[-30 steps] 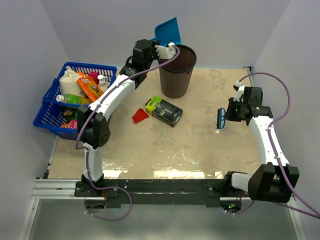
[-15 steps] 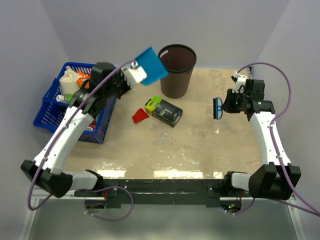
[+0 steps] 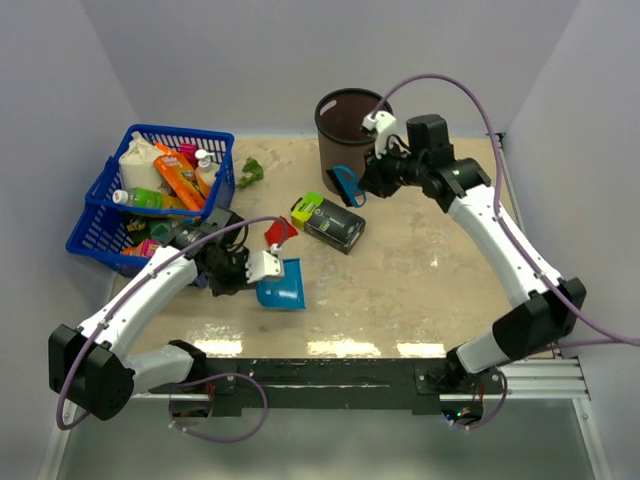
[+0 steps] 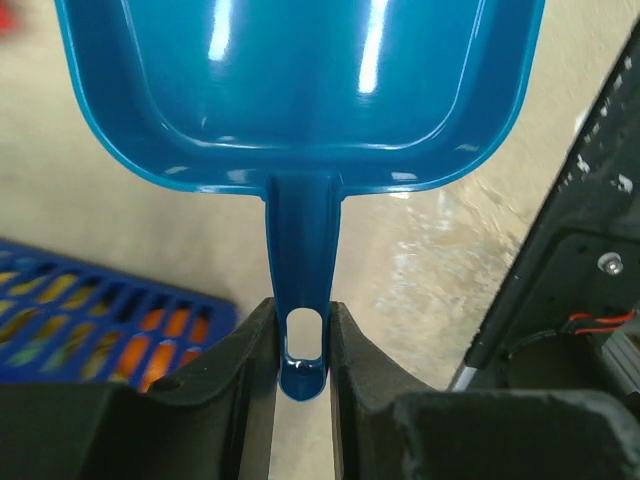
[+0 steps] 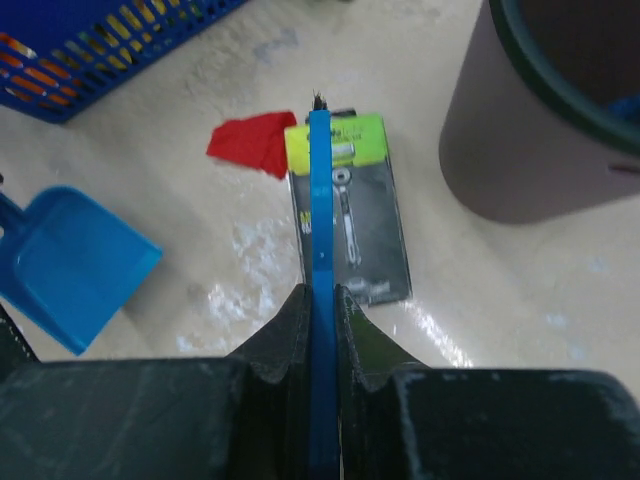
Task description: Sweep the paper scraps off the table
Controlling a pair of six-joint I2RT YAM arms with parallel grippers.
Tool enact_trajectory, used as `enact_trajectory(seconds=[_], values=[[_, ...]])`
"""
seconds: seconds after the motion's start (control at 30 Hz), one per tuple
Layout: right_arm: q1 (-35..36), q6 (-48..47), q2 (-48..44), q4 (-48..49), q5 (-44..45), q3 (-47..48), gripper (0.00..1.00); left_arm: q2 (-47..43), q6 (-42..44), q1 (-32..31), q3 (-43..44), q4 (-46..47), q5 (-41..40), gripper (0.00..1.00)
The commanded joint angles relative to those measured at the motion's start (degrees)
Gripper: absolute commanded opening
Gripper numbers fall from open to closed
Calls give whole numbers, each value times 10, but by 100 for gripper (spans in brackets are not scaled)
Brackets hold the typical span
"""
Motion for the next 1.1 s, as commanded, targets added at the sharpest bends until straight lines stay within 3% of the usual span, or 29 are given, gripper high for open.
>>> enact_trajectory(seconds=[0.0, 0.23, 0.5, 0.8, 1.07], values=[[39, 5, 74, 46, 0, 95, 0, 2, 22, 0, -77, 10, 14, 0], [111, 89, 247, 107, 93, 262, 0, -6, 32, 0, -178, 86, -12, 4], [172, 151, 441, 201, 196, 441, 0, -72, 41, 0, -250, 91, -57, 4], [171, 167, 550, 459, 222, 444, 0, -93, 25, 0, -236, 65, -71, 3], [166, 160, 611, 526, 250, 449, 0, -93, 10, 0, -205, 38, -89, 3]])
